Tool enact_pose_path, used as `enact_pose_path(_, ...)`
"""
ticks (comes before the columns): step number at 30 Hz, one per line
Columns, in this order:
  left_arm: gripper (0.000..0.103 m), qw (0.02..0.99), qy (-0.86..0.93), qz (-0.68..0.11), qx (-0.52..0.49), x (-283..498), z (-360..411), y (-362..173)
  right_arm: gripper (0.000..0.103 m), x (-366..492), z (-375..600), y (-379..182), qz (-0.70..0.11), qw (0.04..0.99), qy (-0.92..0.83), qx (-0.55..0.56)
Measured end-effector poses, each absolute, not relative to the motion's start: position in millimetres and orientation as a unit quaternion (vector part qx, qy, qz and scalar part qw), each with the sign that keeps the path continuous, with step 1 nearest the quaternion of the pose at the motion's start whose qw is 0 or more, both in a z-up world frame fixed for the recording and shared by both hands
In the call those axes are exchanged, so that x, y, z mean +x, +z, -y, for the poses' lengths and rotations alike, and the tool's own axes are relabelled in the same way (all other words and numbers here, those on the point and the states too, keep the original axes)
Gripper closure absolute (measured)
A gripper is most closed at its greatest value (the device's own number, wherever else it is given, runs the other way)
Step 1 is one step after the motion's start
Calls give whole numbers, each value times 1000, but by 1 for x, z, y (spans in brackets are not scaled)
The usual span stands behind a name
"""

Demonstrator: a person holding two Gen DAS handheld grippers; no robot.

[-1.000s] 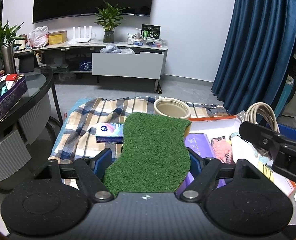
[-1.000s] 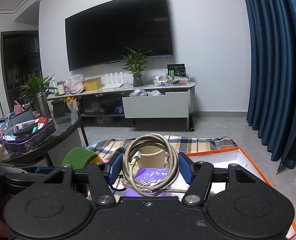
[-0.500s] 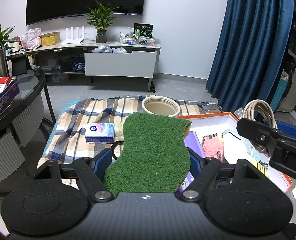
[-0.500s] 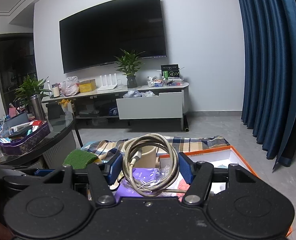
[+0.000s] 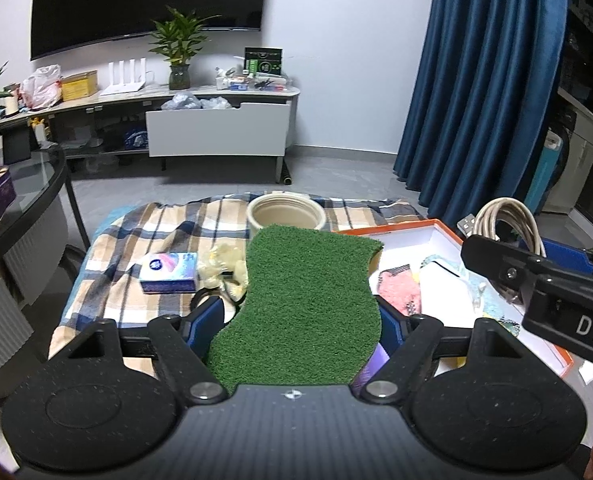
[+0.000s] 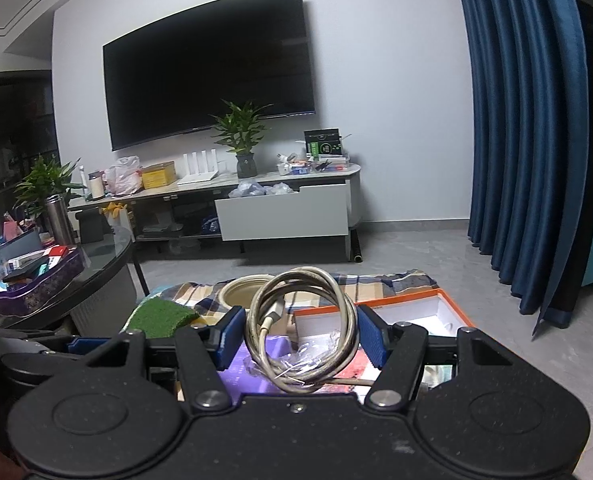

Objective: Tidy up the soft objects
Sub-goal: 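Carry the sponge and white cable with both grippers over the white box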

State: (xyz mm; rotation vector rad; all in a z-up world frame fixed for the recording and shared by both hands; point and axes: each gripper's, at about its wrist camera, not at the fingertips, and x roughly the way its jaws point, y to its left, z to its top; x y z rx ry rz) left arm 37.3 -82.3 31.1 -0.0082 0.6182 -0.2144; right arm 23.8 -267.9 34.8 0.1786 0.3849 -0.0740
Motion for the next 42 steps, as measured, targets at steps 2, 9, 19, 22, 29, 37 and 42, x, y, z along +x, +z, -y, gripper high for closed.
enact_pose_path(2,23,947,-111,-302,-2,37,86,31,30,22,272,35,-190,977,-41,90)
enact_pose_path(9,23,946,-126,-300,3,39,97,32,30,19,283,34,-189,976,-54,93)
enact_pose_path(19,23,943,-144,-299,12,40,114,30,30,17,294,32,-189,975,-70,98)
enact_pose_path(22,23,942,-151,-299,15,41,119,30,30,17,299,31,-189,974,-77,100)
enact_pose_path(29,23,939,-163,-301,24,42,131,28,30,13,308,29,-188,973,-89,103)
enact_pose_path(37,23,936,-176,-304,30,43,141,24,30,11,317,26,-188,971,-100,106)
enact_pose_path(42,23,933,-184,-307,31,45,145,23,30,13,325,23,-191,970,-105,108)
